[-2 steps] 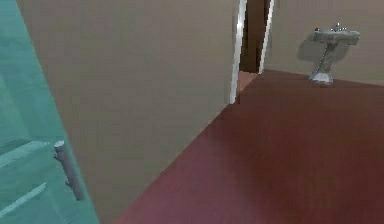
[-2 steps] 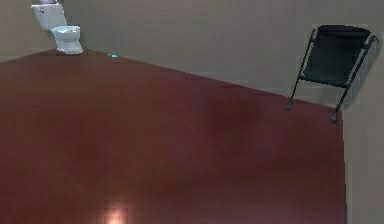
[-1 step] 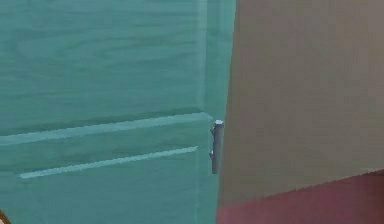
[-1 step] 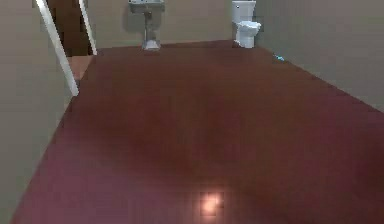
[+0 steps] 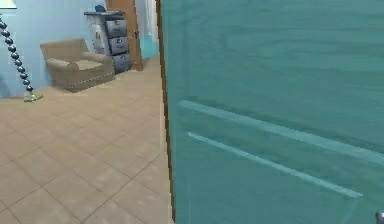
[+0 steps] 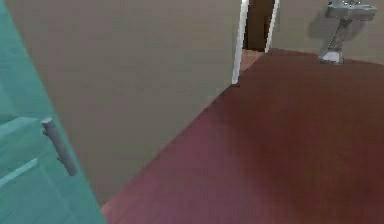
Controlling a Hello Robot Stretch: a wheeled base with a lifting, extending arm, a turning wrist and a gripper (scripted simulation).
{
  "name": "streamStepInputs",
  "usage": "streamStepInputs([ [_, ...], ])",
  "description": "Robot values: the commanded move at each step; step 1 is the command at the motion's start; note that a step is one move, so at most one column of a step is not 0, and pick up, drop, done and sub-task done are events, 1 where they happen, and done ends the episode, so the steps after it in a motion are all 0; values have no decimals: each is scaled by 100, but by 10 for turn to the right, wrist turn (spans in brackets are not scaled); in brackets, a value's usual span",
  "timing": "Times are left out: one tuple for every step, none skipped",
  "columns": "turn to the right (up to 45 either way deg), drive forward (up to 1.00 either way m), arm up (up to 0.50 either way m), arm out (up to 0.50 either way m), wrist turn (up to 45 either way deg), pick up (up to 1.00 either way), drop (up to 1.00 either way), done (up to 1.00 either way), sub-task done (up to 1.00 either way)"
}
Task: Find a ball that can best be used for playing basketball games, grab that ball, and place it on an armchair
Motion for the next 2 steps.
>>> streamStepInputs([
  [-390,0,0,0,0,0,0,0,0],
  [0,45,0,0,0,0,0,0,0],
])
